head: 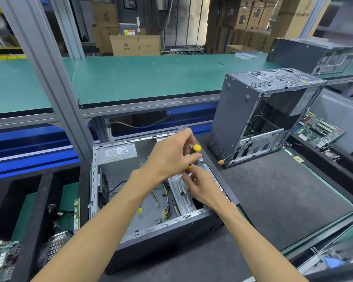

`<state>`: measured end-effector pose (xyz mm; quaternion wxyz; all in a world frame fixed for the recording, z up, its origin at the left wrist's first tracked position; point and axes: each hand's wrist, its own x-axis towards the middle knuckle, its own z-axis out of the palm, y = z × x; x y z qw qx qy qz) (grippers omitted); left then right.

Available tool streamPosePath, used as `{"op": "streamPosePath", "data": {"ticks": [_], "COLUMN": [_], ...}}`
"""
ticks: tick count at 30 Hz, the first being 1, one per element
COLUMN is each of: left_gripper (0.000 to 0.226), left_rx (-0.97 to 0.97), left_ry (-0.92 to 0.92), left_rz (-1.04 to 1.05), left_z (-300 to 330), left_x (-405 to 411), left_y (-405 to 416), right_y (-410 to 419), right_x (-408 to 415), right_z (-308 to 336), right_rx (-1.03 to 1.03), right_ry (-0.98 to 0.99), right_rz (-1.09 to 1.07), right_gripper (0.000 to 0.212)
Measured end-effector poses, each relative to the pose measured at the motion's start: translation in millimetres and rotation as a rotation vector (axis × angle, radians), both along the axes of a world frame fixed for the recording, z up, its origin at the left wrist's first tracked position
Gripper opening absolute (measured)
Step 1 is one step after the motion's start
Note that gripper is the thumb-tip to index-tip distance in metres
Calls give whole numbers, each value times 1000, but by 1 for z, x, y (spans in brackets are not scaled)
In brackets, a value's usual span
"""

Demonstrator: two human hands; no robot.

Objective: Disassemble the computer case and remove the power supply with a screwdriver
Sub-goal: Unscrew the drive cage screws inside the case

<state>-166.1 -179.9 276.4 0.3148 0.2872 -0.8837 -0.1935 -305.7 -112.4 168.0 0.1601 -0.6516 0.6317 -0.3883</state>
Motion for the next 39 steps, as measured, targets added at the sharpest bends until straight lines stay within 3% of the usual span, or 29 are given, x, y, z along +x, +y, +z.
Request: {"op": "streamPosePath", "data": {"ticks": [2,7,11,14,19,26,33,39], "left_gripper": [26,13,21,16,16,8,3,10], "left_rx": [51,402,529,493,262,46,221,141], "left_ry": [4,163,3,-68,-249,-296,-149,-284], "left_rz": [25,112,209,186,128,130,179,130], "left_z": [-3,-32,-74,-92,-97,-103,-94,-96], "left_x": [-3,11,27,31,24,11,-3,-18], "left_y": [2,-11,-10,-4,-4,-6,-17,-37], "right_y": [0,-3,-3,-2,0,2,3,0], "right_x": [-1,-1,-3,-5,-10,-17,-39,-41], "right_z": [-1,-3,-2,-2,3,8,7,-1], "right_rx": [6,-3,-32,-1,-23,-38,49,87], "right_ry": [-13,-48,-186,-310,-618,-757,-616,-271], "right_rz": [-3,-13,-83,-131,-244,-317,-300,-206], "right_gripper": [27,18,18,20,23,23,21,23]}}
